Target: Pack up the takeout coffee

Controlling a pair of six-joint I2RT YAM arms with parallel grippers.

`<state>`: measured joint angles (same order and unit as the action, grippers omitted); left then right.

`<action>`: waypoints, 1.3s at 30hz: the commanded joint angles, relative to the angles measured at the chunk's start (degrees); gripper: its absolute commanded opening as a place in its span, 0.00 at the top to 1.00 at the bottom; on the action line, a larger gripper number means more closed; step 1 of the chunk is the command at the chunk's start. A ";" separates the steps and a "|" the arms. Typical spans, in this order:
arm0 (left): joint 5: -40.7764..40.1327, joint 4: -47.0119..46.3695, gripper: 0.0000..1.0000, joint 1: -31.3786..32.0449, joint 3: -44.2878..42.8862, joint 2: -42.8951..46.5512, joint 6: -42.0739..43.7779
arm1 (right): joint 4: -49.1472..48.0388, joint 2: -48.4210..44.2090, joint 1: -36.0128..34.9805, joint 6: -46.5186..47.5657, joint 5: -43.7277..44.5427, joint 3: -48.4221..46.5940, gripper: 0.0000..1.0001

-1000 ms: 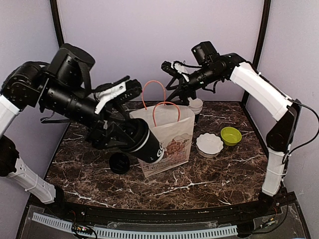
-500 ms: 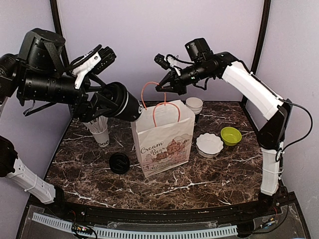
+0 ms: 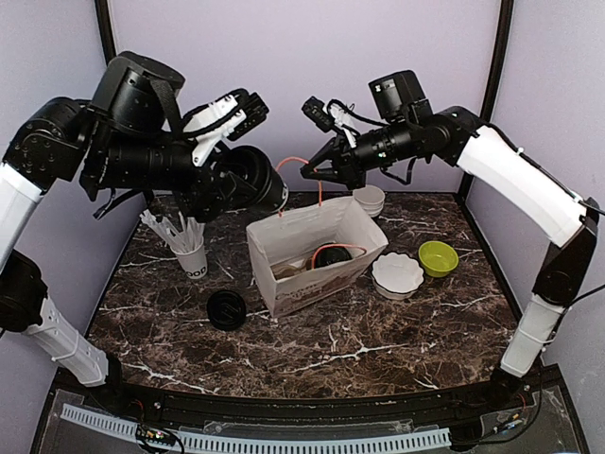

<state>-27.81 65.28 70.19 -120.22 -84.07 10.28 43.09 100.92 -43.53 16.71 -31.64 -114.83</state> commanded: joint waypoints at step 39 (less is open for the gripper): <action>1.86 3.89 0.40 6.16 2.56 -12.45 -2.03 | -3.09 -13.54 -1.91 -7.36 -10.97 16.51 1.00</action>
<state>-23.00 67.55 76.18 -116.86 -97.51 8.16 40.10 89.78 -45.36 6.87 -36.84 -99.07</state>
